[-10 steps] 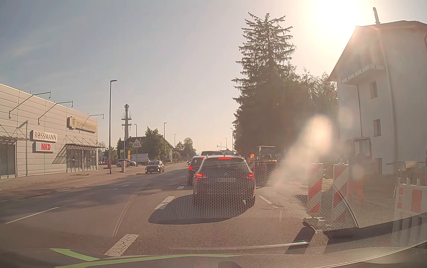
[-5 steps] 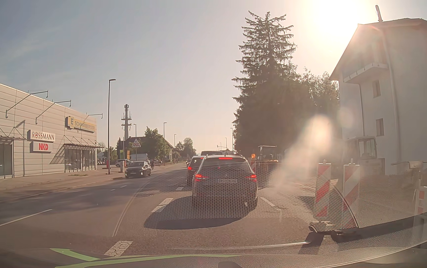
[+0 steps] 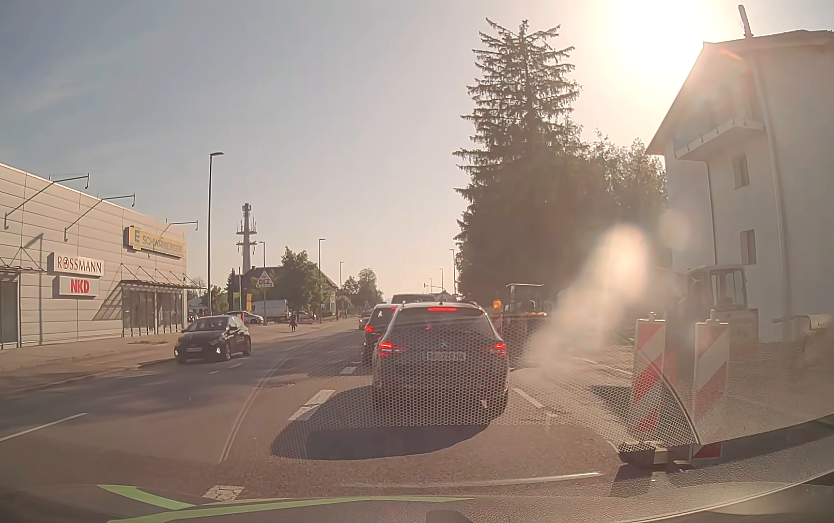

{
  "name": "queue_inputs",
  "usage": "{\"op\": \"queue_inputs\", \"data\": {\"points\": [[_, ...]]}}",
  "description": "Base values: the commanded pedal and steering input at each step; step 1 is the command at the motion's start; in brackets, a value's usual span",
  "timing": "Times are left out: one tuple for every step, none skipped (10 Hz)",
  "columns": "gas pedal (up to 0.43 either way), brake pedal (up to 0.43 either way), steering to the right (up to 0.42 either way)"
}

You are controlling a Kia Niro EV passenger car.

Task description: Follow the waypoints while adhering to traffic rules and regulations

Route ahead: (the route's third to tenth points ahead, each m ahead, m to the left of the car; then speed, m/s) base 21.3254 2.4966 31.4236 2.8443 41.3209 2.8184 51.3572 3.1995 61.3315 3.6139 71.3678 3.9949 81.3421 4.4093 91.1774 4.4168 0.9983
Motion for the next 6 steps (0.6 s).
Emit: {"op": "queue_inputs", "data": {"points": [[0.000, 0.067, 0.001], [0.000, 0.073, 0.001], [0.000, 0.079, 0.001], [0.000, 0.085, 0.001], [0.000, 0.085, 0.001], [0.000, 0.098, 0.001]]}}
